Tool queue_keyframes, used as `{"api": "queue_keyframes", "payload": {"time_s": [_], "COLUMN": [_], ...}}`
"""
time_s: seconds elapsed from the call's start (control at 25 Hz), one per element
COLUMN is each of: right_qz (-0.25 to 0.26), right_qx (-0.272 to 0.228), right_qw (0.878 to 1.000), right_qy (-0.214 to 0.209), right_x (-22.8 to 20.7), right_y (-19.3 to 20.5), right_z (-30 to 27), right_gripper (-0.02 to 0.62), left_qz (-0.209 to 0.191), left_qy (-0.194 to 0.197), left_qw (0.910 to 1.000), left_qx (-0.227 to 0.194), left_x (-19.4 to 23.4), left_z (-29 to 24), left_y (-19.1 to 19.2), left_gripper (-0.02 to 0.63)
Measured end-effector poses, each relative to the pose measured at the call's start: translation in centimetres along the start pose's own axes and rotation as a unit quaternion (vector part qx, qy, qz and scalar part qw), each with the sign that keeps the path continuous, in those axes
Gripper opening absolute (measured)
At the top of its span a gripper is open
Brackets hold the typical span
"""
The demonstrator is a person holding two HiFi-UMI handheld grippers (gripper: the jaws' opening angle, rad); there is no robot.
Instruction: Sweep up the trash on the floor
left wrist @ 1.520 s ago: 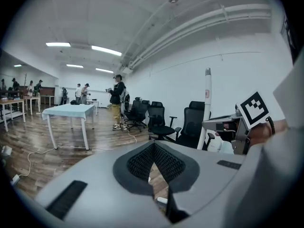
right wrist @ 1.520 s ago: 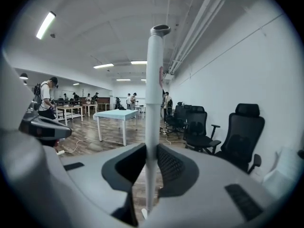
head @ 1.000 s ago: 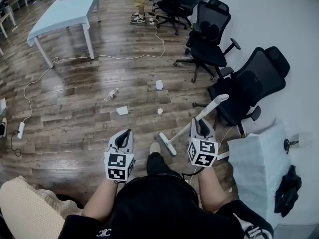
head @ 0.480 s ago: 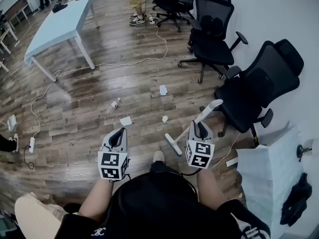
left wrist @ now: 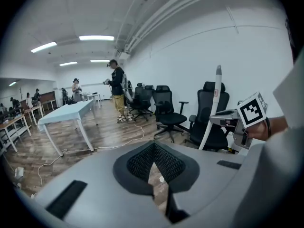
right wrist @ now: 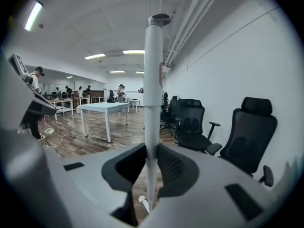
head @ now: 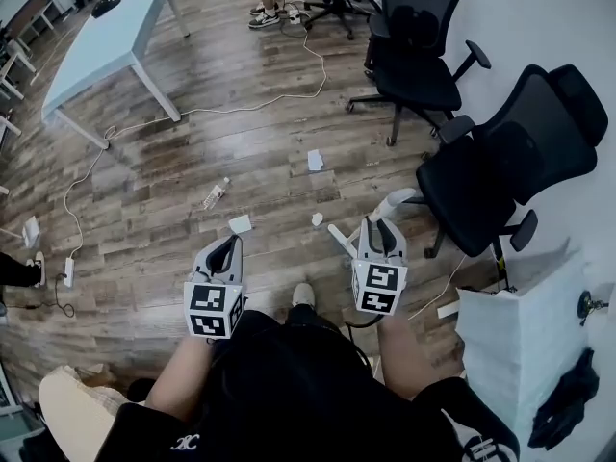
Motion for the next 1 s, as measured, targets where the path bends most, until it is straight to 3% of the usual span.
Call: {"api": "queue_keyframes", "payload": {"time_s": [0.28,0.6,0.84,1.0], "right_qz": [-0.017,-0.022,-0.011,-0.025], "right_qx": [0.005,0.037,0.071,0.075], "right_qw": [1.0,0.998,0.996,0.994], "right_qy": [0.023,0.042,0.048,0.078], "right_x": [-3.2,-4.8,-4.8,-4.9], "right_y": [0.6,1.9,2.3,3.0], "right_z": [-1.6,-3.0,-4.5,-4.9], "right_gripper": [0.086,0.086,0.086,0.086], "left_qz": [-0.016,-0.023,-0.018,-0.01], "left_qy": [0.013,0.057,0.09,0.114], "left_qw": [0.9997,0.9981,0.9957,0.9935], "left_qx": [0.01,0.013,0.008,-0.001], "left_x": [-0.8,-1.3,0.4,1.8], "left_z": [-2.8,-7.3,-12.0,-14.8], "left_y": [-1.5,-2.4,-3.7,-4.8], "left_gripper": [-0.005,-0.005,-0.005,-0.005]}}
Point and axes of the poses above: the fingertips, and each gripper's own axes: z backward along the fingers, x to its left, y out of its underside, the point moved 8 cm from there along z, backward along the fingers, and after that the axes turned 4 degrees about -x, right-handed, at the moved point
